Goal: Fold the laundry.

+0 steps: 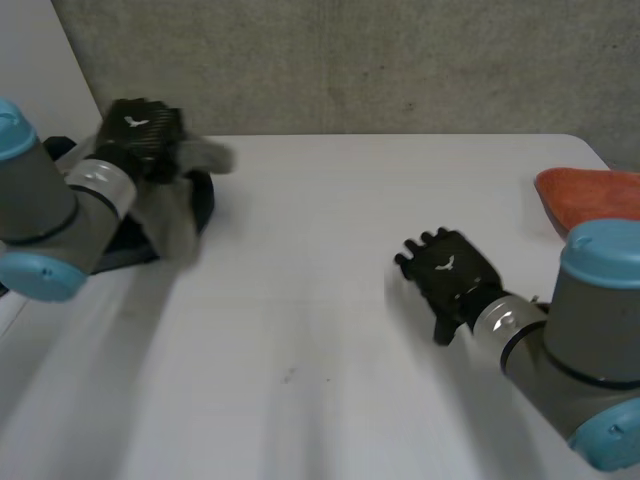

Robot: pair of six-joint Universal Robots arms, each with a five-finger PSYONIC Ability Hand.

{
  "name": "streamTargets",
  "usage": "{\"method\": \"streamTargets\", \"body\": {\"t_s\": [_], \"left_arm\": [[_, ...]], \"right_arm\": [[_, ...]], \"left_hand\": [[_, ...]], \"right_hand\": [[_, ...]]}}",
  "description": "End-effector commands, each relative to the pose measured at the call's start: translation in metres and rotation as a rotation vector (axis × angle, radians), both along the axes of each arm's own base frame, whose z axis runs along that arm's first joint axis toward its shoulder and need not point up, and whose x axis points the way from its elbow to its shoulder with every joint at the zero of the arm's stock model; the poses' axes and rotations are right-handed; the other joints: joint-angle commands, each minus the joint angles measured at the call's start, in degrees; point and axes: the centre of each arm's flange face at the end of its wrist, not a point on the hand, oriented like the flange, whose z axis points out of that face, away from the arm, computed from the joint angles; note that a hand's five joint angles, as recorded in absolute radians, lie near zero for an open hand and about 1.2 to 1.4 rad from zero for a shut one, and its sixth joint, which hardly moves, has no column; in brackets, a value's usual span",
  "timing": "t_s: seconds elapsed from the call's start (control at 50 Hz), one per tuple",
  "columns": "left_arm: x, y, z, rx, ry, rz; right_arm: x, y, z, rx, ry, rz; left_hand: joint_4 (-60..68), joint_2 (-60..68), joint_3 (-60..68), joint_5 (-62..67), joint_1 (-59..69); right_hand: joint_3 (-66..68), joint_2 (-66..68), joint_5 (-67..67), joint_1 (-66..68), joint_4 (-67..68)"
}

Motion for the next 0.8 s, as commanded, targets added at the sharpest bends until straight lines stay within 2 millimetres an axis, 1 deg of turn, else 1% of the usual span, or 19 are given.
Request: {"method": "streamTargets", "body": {"t_s": [0.02,0.08,0.1,0.16,0.18,0.26,0.3,0.32,0.36,0.38,0.46,0.52,0.58,0.6,0.66,0.68,0.7,0.76,0.8], "left_arm": [[-0.074,0.116,0.002,0.182,0.19,-0.297],[-0.094,0.146,-0.006,0.259,0.236,-0.38],[-0.104,0.162,-0.01,0.3,0.256,-0.422],[-0.11,0.176,-0.023,0.369,0.244,-0.446],[-0.115,0.183,-0.031,0.408,0.223,-0.461],[-0.114,0.185,-0.031,0.438,0.204,-0.455],[-0.113,0.181,-0.026,0.427,0.21,-0.441],[-0.107,0.17,-0.022,0.408,0.22,-0.409],[-0.098,0.155,-0.019,0.39,0.223,-0.369],[-0.088,0.139,-0.015,0.364,0.222,-0.326],[-0.064,0.112,-0.013,0.315,0.168,-0.241],[-0.057,0.104,-0.017,0.291,0.109,-0.216],[-0.052,0.101,-0.025,0.267,0.012,-0.205],[-0.051,0.101,-0.028,0.264,-0.015,-0.205],[-0.043,0.097,-0.044,0.261,-0.119,-0.194],[-0.04,0.095,-0.049,0.261,-0.145,-0.188],[-0.036,0.09,-0.056,0.258,-0.189,-0.18],[-0.028,0.081,-0.065,0.25,-0.246,-0.161],[-0.016,0.067,-0.07,0.244,-0.281,-0.126]], "right_arm": [[-0.023,-0.033,0.016,-0.049,-0.029,-0.156],[-0.029,-0.043,0.022,-0.058,-0.056,-0.211],[-0.031,-0.045,0.024,-0.059,-0.063,-0.223],[-0.036,-0.052,0.026,-0.06,-0.081,-0.251],[-0.037,-0.053,0.027,-0.061,-0.085,-0.253],[-0.038,-0.056,0.029,-0.064,-0.091,-0.257],[-0.038,-0.056,0.029,-0.063,-0.089,-0.255],[-0.038,-0.055,0.029,-0.063,-0.089,-0.252],[-0.038,-0.055,0.029,-0.064,-0.087,-0.251],[-0.037,-0.055,0.029,-0.063,-0.086,-0.248],[-0.036,-0.054,0.031,-0.065,-0.079,-0.232],[-0.035,-0.049,0.031,-0.045,-0.074,-0.209],[-0.033,-0.037,0.033,0.021,-0.048,-0.166],[-0.034,-0.03,0.033,0.068,-0.029,-0.15],[-0.034,-0.017,0.038,0.144,-0.016,-0.137],[-0.036,-0.009,0.039,0.195,-0.007,-0.129],[-0.037,-0.005,0.039,0.224,-0.005,-0.129],[-0.036,0.004,0.037,0.299,-0.058,-0.151],[-0.032,0.009,0.035,0.345,-0.104,-0.165]], "left_hand": [[11.38,13.16,13.31,16.5,16.52],[11.38,13.16,13.31,16.5,16.52],[-0.42,1.35,1.51,4.7,4.72],[-42.46,-40.68,-40.53,-37.33,-37.31],[-53.08,-51.31,-51.15,-47.96,-47.94],[-55.71,-53.94,-53.78,-50.59,-50.57],[-55.55,-53.77,-53.61,-50.42,-50.4],[-55.38,-53.6,-53.45,-50.26,-50.23],[-55.38,-53.6,-53.45,-50.25,-50.23],[-55.38,-53.6,-53.45,-50.25,-50.23],[-55.04,-53.27,-53.11,-49.92,-49.9],[-54.87,-53.1,-52.94,-49.75,-49.73],[-54.87,-53.1,-52.94,-49.75,-49.73],[-54.87,-53.1,-52.94,-49.75,-49.73],[-55.04,-53.26,-53.11,-49.92,-49.89],[-55.21,-53.43,-53.28,-50.08,-50.06],[-55.38,-53.6,-53.44,-50.25,-50.23],[-55.38,-53.6,-53.45,-50.25,-50.23],[-55.38,-53.6,-53.45,-50.25,-50.23]], "right_hand": [[-2.35,-2.67,-3.81,-1.81,-3.44],[-2.35,-2.67,-3.81,-1.81,-3.44],[-2.35,-2.67,-3.81,-1.81,-3.44],[-2.35,-2.67,-3.81,-1.81,-3.44],[-2.35,-2.67,-3.81,-1.81,-3.44],[-2.35,-2.67,-3.81,-1.81,-3.44],[-2.35,-2.67,-3.81,-1.81,-3.44],[-2.35,-2.67,-3.81,-1.81,-3.44],[-2.35,-2.67,-3.81,-1.81,-3.44],[-2.35,-2.67,-3.81,-1.81,-3.44],[-2.35,-2.67,-3.81,-1.81,-3.44],[-2.35,-2.67,-3.81,-1.81,-3.44],[-2.35,-2.67,-3.81,-1.81,-3.44],[-2.35,-2.67,-3.81,-1.81,-3.44],[-2.35,-2.67,-3.81,-1.81,-3.44],[-2.35,-2.67,-3.81,-1.81,-3.44],[-2.35,-2.67,-3.81,-1.81,-3.44],[-2.35,-2.67,-3.81,-1.81,-3.44],[-2.35,-2.67,-3.81,-1.81,-3.44]]}}
